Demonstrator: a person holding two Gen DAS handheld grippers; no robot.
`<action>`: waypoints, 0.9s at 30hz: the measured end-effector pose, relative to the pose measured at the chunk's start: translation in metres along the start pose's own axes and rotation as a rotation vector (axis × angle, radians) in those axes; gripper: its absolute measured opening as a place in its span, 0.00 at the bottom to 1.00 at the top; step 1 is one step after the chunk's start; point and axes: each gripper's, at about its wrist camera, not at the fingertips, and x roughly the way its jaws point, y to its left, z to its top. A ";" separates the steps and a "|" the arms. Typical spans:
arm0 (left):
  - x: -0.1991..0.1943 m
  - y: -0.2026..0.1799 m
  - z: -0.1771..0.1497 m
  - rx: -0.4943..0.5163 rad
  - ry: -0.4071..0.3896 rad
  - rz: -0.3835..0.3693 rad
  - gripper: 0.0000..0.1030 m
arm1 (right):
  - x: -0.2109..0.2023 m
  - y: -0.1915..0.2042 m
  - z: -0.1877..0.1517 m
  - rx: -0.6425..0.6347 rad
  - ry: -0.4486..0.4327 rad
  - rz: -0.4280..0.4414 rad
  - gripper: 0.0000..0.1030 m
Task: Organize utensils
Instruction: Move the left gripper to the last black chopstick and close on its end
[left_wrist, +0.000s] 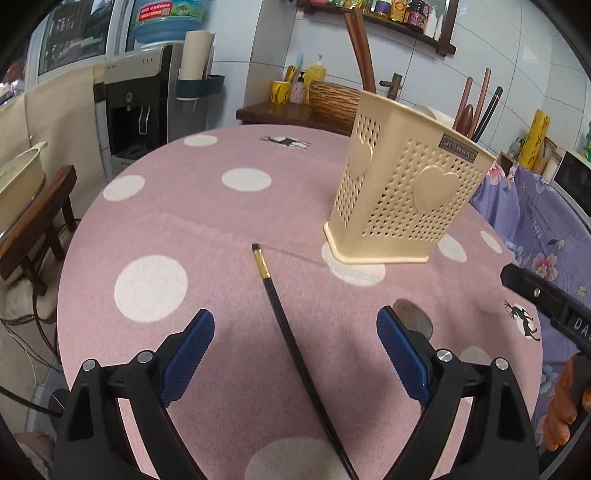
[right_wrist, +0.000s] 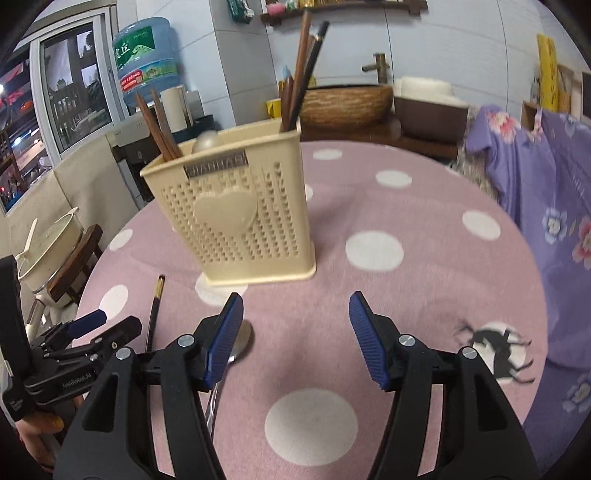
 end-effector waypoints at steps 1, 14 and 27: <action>0.000 0.001 -0.001 0.000 0.000 0.004 0.85 | 0.001 -0.001 -0.004 0.011 0.007 0.000 0.58; 0.025 0.002 0.006 -0.001 0.059 0.043 0.69 | -0.009 0.004 -0.027 0.003 0.008 -0.021 0.58; 0.062 0.011 0.029 -0.005 0.134 0.094 0.49 | -0.005 0.009 -0.030 -0.010 0.042 -0.016 0.58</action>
